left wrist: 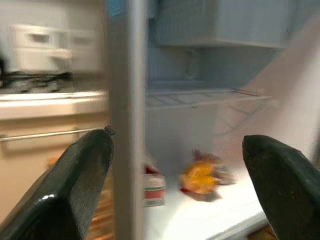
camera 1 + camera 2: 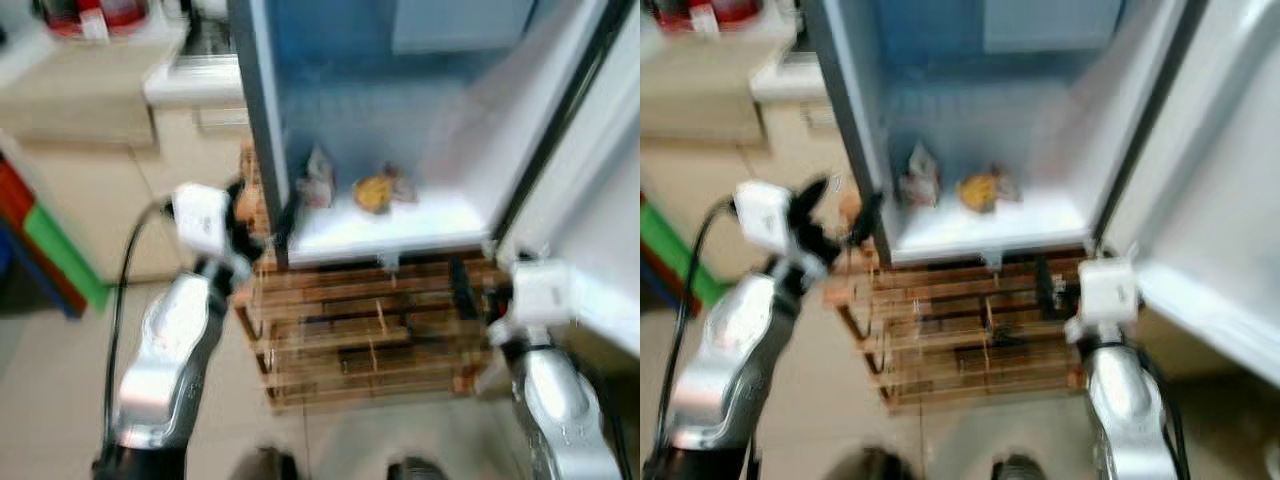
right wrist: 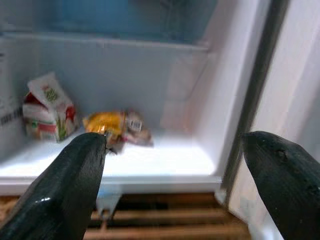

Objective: Restocking fridge

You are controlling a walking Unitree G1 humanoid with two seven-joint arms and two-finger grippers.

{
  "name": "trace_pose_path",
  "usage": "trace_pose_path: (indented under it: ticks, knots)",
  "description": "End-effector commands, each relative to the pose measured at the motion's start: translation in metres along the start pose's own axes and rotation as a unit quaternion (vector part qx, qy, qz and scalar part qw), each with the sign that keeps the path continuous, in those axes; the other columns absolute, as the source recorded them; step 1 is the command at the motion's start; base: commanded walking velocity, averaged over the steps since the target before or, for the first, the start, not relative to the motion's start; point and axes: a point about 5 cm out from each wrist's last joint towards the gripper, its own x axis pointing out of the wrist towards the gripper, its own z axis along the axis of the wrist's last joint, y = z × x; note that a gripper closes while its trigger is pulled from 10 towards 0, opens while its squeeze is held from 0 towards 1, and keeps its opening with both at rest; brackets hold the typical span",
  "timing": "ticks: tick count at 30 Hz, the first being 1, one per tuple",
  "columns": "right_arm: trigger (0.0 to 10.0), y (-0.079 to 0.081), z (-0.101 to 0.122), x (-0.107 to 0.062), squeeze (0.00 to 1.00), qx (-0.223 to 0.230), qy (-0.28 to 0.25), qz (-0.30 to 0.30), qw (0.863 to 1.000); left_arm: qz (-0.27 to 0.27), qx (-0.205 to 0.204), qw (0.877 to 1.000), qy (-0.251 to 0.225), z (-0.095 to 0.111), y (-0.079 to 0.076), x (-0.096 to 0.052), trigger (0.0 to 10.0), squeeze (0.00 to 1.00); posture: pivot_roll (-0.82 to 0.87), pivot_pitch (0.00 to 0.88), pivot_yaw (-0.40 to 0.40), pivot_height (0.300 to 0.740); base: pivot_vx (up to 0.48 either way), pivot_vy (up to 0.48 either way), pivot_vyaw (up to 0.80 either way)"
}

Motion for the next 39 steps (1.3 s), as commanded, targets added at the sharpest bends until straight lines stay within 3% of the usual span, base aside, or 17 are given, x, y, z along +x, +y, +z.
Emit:
trace_pose_path:
  ticks: [1, 10, 13, 14, 15, 18, 19, 20, 21, 22, 23, 24, 25, 27, 30, 34, 39]
  knots:
    - [10.0, -0.004, -0.007, -0.001, 0.00, 0.005, 0.016, -0.006, 1.000, -0.014, -0.003, 1.000, -0.012, 0.010, -0.007, 0.002, 10.0, 0.00, -0.09, 0.007, 0.060, 0.740, 0.000, -0.480, 0.00]
    - [10.0, -0.005, -0.021, -0.004, 0.00, 0.020, 0.041, -0.011, 0.999, -0.038, -0.006, 0.999, -0.005, 0.014, -0.012, 0.007, 10.0, 0.00, -0.12, 0.000, 0.096, 0.740, 0.000, -0.427, 0.00]
    - [10.0, -0.013, -0.056, -0.023, 0.00, 0.023, 0.131, 0.003, 0.991, -0.037, 0.006, 0.999, 0.023, 0.004, -0.007, 0.012, 10.0, 0.00, -0.14, 0.000, 0.105, 0.740, 0.000, 0.000, 0.00]
    - [10.0, -0.021, -0.074, -0.032, 0.00, 0.013, 0.186, -0.005, 0.982, -0.023, 0.017, 0.998, 0.053, -0.006, 0.002, 0.015, 10.0, 0.00, -0.15, 0.000, 0.109, 0.740, 0.000, 0.000, 0.00]
    - [10.0, -0.021, -0.074, -0.032, 0.00, 0.013, 0.186, -0.005, 0.982, -0.023, 0.017, 0.998, 0.053, -0.006, 0.002, 0.015, 10.0, 0.00, -0.15, 0.000, 0.109, 0.740, 0.000, 0.000, 0.00]
    - [10.0, -0.050, -0.113, -0.060, 0.00, -0.004, 0.311, -0.063, 0.948, 0.022, 0.039, 0.988, 0.151, -0.038, 0.029, 0.018, 10.0, 0.00, -0.17, 0.000, 0.114, 0.740, 0.000, 0.000, 0.00]
    - [10.0, -0.050, -0.113, -0.060, 0.00, -0.004, 0.311, -0.063, 0.948, 0.022, 0.039, 0.988, 0.151, -0.038, 0.029, 0.018, 10.0, 0.00, -0.17, 0.000, 0.114, 0.740, 0.000, 0.000, 0.00]
    - [10.0, -0.078, -0.132, -0.079, 0.00, -0.028, 0.369, -0.132, 0.919, 0.039, 0.076, 0.968, 0.235, -0.061, 0.043, 0.015, 10.0, 0.00, -0.17, 0.000, 0.115, 0.740, 0.000, 0.000, 0.00]
    - [10.0, -0.094, -0.137, -0.086, 0.00, -0.043, 0.386, -0.168, 0.906, 0.032, 0.083, 0.959, 0.270, -0.072, 0.046, 0.012, 10.0, 0.00, -0.17, 0.000, 0.119, 0.740, 0.000, 0.000, 0.00]
    - [10.0, -0.094, -0.137, -0.086, 0.00, -0.043, 0.386, -0.168, 0.906, 0.032, 0.083, 0.959, 0.270, -0.072, 0.046, 0.012, 10.0, 0.00, -0.17, 0.000, 0.119, 0.740, 0.000, 0.000, 0.00]
    - [10.0, -0.112, -0.137, -0.090, 0.00, -0.061, 0.393, -0.207, 0.894, 0.027, 0.091, 0.950, 0.297, -0.082, 0.049, 0.008, 10.0, 0.00, -0.18, 0.000, 0.124, 0.740, 0.000, 0.000, 0.00]
    - [10.0, -0.147, -0.128, -0.092, 0.00, -0.093, 0.381, -0.280, 0.876, 0.021, 0.102, 0.937, 0.334, -0.099, 0.053, 0.001, 10.0, 0.00, -0.19, 0.000, 0.130, 0.740, 0.000, 0.000, 0.00]
    - [10.0, -0.147, -0.128, -0.092, 0.00, -0.093, 0.381, -0.280, 0.876, 0.021, 0.102, 0.937, 0.334, -0.099, 0.053, 0.001, 10.0, 0.00, -0.19, 0.000, 0.130, 0.740, 0.000, 0.000, 0.00]
    - [10.0, -0.183, -0.108, -0.087, 0.00, -0.151, 0.352, -0.340, 0.859, 0.027, 0.110, 0.925, 0.362, -0.111, 0.056, -0.005, 10.0, 0.00, -0.19, 0.000, 0.131, 0.740, 0.000, 0.000, 0.00]
    - [10.0, -0.197, -0.095, -0.079, 0.00, -0.182, 0.329, -0.351, 0.858, 0.017, 0.121, 0.919, 0.375, -0.116, 0.056, -0.008, 10.0, 0.00, -0.19, 0.000, 0.133, 0.740, 0.000, 0.000, 0.00]
    - [10.0, -0.229, -0.051, -0.046, 0.00, -0.270, 0.258, -0.365, 0.853, -0.033, 0.133, 0.891, 0.433, -0.134, 0.052, -0.023, 10.0, 0.00, -0.18, 0.000, 0.133, 0.740, 0.000, 0.000, 0.00]
    - [10.0, -0.248, -0.033, -0.034, 0.00, -0.279, 0.239, -0.390, 0.844, -0.043, 0.138, 0.877, 0.458, -0.144, 0.054, -0.033, 10.0, 0.00, -0.16, 0.000, 0.121, 0.740, 0.000, 0.000, 0.00]
